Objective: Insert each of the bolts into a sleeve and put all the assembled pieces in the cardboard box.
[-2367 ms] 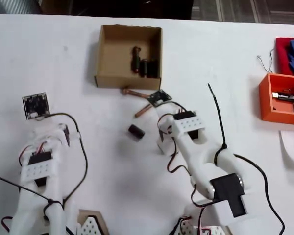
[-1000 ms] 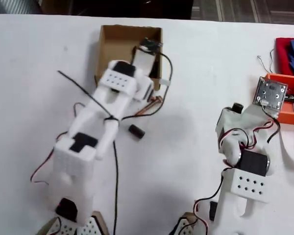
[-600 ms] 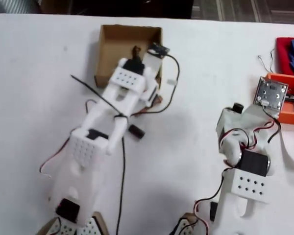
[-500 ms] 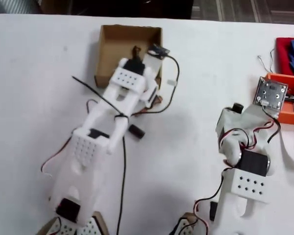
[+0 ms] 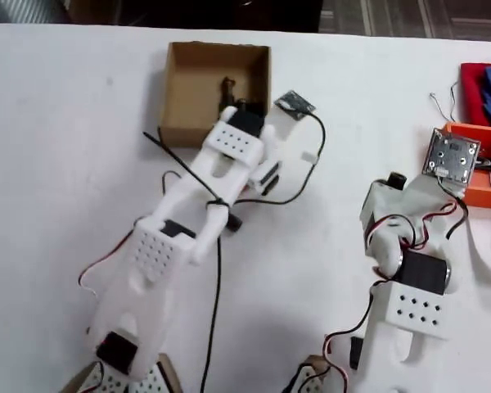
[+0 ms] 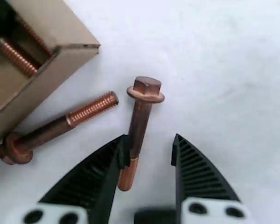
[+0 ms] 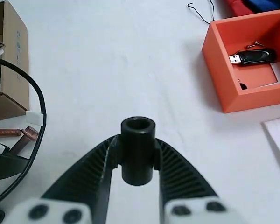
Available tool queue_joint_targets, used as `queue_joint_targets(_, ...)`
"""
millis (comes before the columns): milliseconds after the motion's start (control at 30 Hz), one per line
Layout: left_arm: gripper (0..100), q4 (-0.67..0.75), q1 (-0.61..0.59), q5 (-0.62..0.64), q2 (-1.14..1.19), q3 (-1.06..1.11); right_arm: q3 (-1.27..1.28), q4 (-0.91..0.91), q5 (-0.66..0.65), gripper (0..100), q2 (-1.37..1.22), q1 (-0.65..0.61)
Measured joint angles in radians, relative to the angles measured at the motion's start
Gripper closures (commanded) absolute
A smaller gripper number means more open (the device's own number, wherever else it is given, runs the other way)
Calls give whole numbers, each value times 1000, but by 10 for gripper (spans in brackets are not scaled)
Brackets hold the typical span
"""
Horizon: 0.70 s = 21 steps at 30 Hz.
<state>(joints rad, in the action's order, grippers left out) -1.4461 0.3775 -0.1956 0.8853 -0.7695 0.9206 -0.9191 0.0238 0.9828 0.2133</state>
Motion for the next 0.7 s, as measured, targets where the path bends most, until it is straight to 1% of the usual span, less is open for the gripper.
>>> queue_joint_targets(333,828,6,-6,0,0,0,0,0,0,979,0,0)
queue_joint_targets(400,868,6,-6,-3,0,0,2,0,0,979,0,0)
queue_joint_targets(467,959,6,-6,-6,0,0,3,0,0,979,3,0)
queue_joint_targets(500,985,6,-6,-9,0,0,3,0,0,979,5,0)
queue_joint_targets(567,953,6,-6,-9,0,0,3,0,0,979,6,0)
queue_joint_targets(700,976,5,-5,-9,-2,0,3,0,0,979,6,0)
